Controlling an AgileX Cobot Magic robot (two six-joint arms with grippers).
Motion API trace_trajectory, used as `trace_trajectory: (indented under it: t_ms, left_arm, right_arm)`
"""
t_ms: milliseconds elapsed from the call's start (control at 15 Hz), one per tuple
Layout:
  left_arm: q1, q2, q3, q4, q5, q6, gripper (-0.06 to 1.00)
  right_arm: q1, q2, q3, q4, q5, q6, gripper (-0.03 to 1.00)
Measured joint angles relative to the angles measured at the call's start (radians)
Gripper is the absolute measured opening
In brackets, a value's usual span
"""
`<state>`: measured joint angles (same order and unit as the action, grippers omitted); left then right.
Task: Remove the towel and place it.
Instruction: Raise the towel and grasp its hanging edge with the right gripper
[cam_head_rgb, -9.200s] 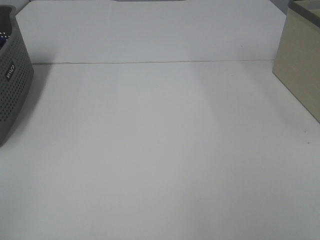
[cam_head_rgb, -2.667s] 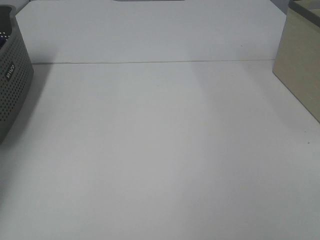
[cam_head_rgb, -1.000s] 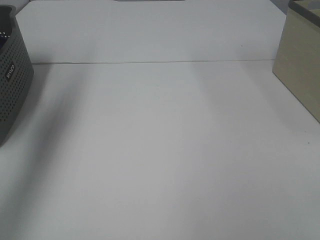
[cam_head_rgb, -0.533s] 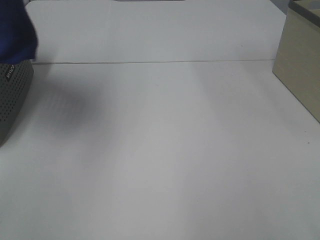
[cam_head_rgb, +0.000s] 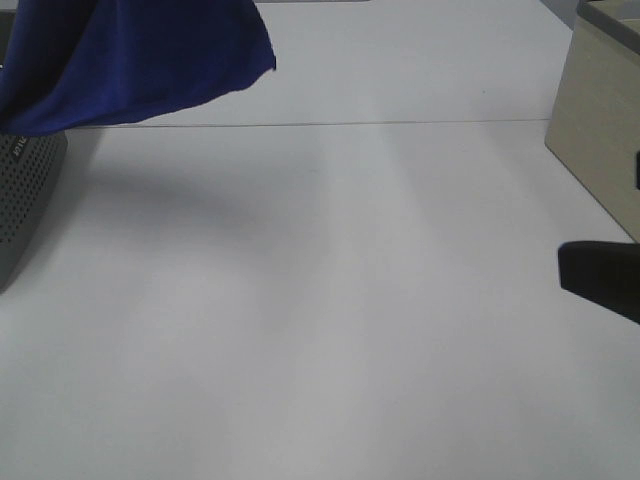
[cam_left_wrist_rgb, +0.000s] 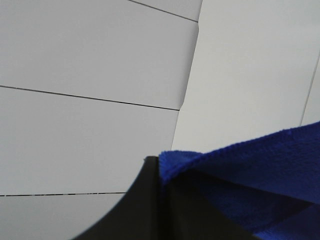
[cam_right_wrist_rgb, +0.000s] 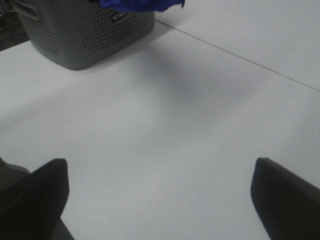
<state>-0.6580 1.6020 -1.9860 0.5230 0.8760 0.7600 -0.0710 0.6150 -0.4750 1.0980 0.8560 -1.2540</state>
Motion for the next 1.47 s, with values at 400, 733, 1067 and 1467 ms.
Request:
trace_trajectory:
  t_ms: [400,733,1067,1467]
  left_arm:
    - [-0.105,0.022,0.000,-0.033,0.047,0.000,0.00]
    - [-0.151,0.022,0.000,-0.069,0.095,0.000,0.00]
    - [-0.151,0.022,0.000,-0.140,0.095,0.000,0.00]
    - [-0.151,0.022,0.000,-0.185,0.095,0.000,0.00]
  right_arm:
    - [0.000,0.434,0.000,0.527,0.090,-0.623,0.95]
    - [0.000,0.823,-0.104,0.630,0.336,-0.857,0.95]
    - [0.168,1.005,-0.324,0.641,0.270,-0.820,0.95]
    - [0.365,1.160,-0.541,0.641,0.201,-0.750,0.95]
